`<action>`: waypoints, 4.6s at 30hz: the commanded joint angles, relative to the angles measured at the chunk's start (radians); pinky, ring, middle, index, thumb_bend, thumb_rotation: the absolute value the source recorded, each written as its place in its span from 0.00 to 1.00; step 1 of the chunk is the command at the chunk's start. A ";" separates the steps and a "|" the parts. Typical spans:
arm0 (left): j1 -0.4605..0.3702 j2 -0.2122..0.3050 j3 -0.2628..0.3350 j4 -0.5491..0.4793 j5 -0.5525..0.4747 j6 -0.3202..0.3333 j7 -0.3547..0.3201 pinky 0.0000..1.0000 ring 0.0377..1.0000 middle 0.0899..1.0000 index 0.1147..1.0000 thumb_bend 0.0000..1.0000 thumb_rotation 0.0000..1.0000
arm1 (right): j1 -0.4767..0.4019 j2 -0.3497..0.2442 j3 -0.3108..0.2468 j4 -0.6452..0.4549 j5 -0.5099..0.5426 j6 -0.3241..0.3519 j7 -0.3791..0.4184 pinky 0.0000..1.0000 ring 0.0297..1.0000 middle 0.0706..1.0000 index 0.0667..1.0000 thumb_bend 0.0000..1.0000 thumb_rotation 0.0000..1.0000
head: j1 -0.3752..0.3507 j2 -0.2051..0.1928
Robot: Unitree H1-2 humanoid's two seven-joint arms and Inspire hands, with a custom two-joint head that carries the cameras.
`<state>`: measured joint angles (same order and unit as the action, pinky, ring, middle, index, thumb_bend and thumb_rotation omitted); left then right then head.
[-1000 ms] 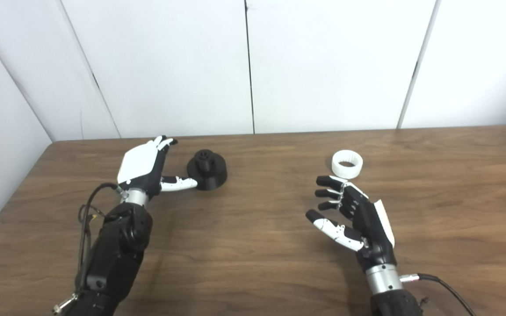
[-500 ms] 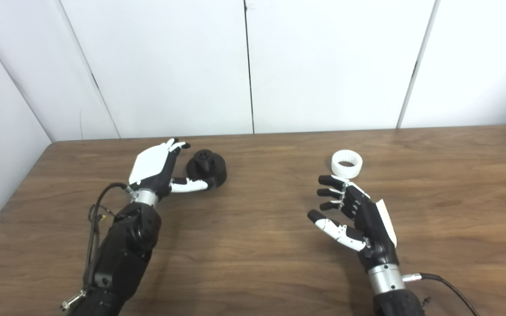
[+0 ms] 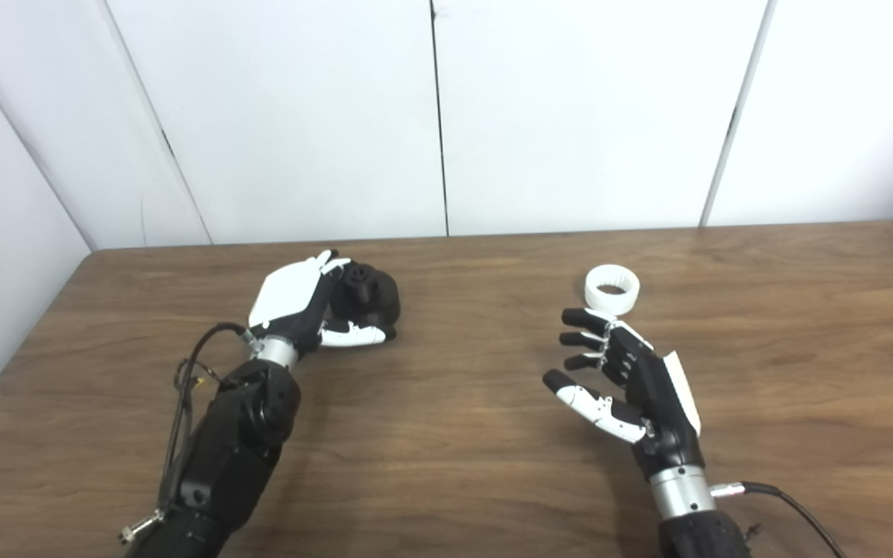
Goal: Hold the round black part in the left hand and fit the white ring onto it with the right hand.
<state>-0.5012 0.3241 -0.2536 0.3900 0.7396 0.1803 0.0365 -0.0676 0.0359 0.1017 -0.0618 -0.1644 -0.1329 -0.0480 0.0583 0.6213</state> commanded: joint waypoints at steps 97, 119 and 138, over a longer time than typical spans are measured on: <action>-0.103 -0.079 0.094 0.296 -0.279 -0.153 0.184 0.76 0.92 0.93 0.69 0.95 0.28 | -0.001 -0.018 -0.007 -0.092 -0.011 0.028 0.003 0.56 0.68 0.75 0.70 0.66 0.27 | 0.010 0.038; -0.121 -0.076 0.082 0.336 -0.278 -0.127 0.190 0.82 0.95 0.97 0.91 1.00 0.34 | 0.000 -0.018 -0.009 -0.092 0.003 0.029 0.005 0.56 0.68 0.75 0.70 0.65 0.24 | 0.020 0.039; -0.164 -0.088 0.070 0.461 -0.296 -0.159 0.178 0.83 0.96 0.97 0.81 1.00 0.34 | -0.001 -0.021 -0.016 -0.111 -0.007 0.045 0.003 0.54 0.68 0.74 0.69 0.65 0.25 | 0.011 0.048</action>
<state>-0.6514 0.2462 -0.1748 0.8060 0.4615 0.0148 0.2414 -0.0465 0.0132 0.0895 -0.1321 -0.1795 -0.0733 -0.0467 0.0690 0.6688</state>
